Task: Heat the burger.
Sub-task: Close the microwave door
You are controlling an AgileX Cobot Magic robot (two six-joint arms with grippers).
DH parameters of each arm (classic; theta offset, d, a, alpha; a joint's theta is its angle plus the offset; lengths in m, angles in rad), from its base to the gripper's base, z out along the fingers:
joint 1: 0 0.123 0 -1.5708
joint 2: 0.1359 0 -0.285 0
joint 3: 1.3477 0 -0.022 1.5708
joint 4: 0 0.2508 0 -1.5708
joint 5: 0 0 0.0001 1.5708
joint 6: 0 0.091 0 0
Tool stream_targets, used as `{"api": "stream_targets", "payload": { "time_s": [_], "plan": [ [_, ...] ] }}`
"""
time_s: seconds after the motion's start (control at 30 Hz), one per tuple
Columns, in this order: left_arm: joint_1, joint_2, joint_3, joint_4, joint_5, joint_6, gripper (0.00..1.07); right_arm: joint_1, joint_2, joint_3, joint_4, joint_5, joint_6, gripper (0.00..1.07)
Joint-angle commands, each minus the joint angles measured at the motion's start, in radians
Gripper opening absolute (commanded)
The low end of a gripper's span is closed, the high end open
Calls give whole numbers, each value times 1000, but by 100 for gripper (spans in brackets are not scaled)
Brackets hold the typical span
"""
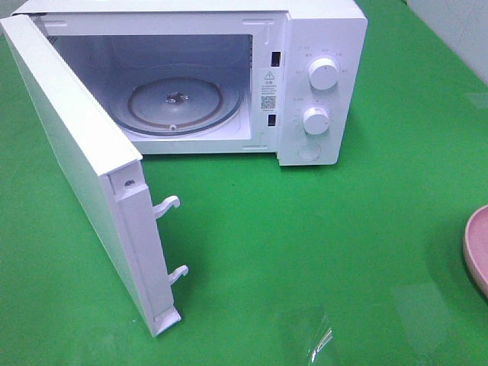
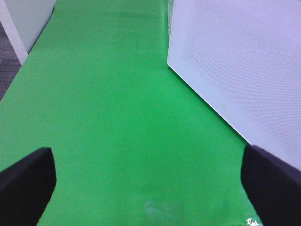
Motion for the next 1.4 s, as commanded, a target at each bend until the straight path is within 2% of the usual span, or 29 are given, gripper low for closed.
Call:
{"api": "stream_targets", "payload": {
  "time_s": [0.03,0.4,0.67,0.7,0.73,0.77,0.8,0.83,0.87,0.93,0.97,1.0,1.1,1.17,1.27,1.3,1.4],
  "plan": [
    [3,-5,1,-4,-16,0,100,-5,-27,3,4,-9,-10,76],
    [3,6,-27,-11,-67,0,100,-5,-27,3,4,-9,-10,76],
    [3,118,-33,-11,-217,-1,91,-5,-27,3,4,-9,-10,76],
    [3,158,-33,-13,-273,-4,84,-5,-27,3,4,-9,-10,76],
    [3,158,-33,-13,-273,-4,84,-5,-27,3,4,-9,-10,76],
    [3,206,-33,-13,-318,-4,77,-5,-27,3,4,-9,-10,76],
    [3,206,-33,-13,-318,-4,77,-5,-27,3,4,-9,-10,76],
    [3,249,-33,-13,-354,-4,68,-5,-27,3,4,-9,-10,76],
    [3,249,-33,-13,-354,-4,68,-5,-27,3,4,-9,-10,76],
    [3,339,-33,-13,-433,-4,45,-5,-27,3,4,-9,-10,76],
    [3,339,-33,-13,-433,-4,45,-5,-27,3,4,-9,-10,76],
    [3,385,-33,-13,-474,-4,34,-5,-27,3,4,-9,-10,76],
    [3,409,-33,-13,-498,-4,28,-5,-27,3,4,-9,-10,76],
    [3,495,-32,-13,-597,-4,3,-5,-27,3,4,-9,-10,76],
    [3,548,-32,-13,-661,-3,0,-5,-27,3,4,-9,-10,76],
    [3,601,-32,-13,-731,-3,0,-5,-27,3,4,-9,-10,76],
    [3,629,-32,-13,-760,-3,0,-5,-27,3,4,-9,-10,76]
  ]
}}
